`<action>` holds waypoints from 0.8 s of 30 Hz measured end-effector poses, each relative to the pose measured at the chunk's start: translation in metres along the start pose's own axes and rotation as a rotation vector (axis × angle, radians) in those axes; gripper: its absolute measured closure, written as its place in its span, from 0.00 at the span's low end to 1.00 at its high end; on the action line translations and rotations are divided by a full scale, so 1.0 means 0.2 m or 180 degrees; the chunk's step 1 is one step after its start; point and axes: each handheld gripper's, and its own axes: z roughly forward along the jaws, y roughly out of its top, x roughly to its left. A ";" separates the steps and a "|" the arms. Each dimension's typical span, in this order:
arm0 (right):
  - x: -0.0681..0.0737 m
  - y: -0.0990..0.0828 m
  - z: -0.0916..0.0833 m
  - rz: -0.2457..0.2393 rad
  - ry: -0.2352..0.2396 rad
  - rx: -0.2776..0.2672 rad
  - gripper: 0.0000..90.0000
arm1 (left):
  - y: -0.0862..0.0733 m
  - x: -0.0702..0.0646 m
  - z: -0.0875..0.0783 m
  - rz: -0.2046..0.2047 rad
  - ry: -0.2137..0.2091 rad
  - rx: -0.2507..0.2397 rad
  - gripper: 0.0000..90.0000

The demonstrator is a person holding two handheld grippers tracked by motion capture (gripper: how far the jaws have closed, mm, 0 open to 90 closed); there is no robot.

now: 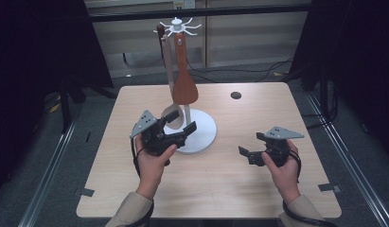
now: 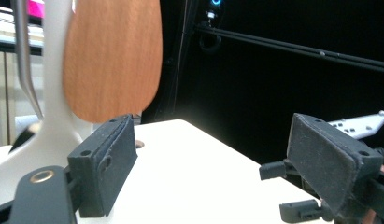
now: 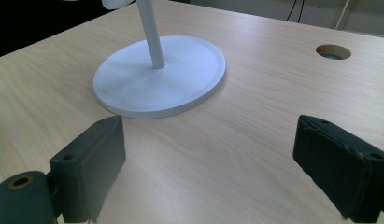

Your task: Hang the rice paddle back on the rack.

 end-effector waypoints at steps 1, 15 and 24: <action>0.00 0.00 0.00 -0.0001 0.0002 0.0000 0.10 | -0.01 0.00 0.00 0.0050 -0.0008 0.0059 0.17; 0.00 0.00 0.00 -0.0002 0.0015 0.0019 0.10 | -0.10 -0.03 0.00 -0.0048 -0.0095 0.0123 0.16; 0.00 -0.01 0.00 -0.0013 0.0012 0.0017 0.10 | -0.15 -0.05 0.01 -0.0034 -0.0173 0.0211 0.14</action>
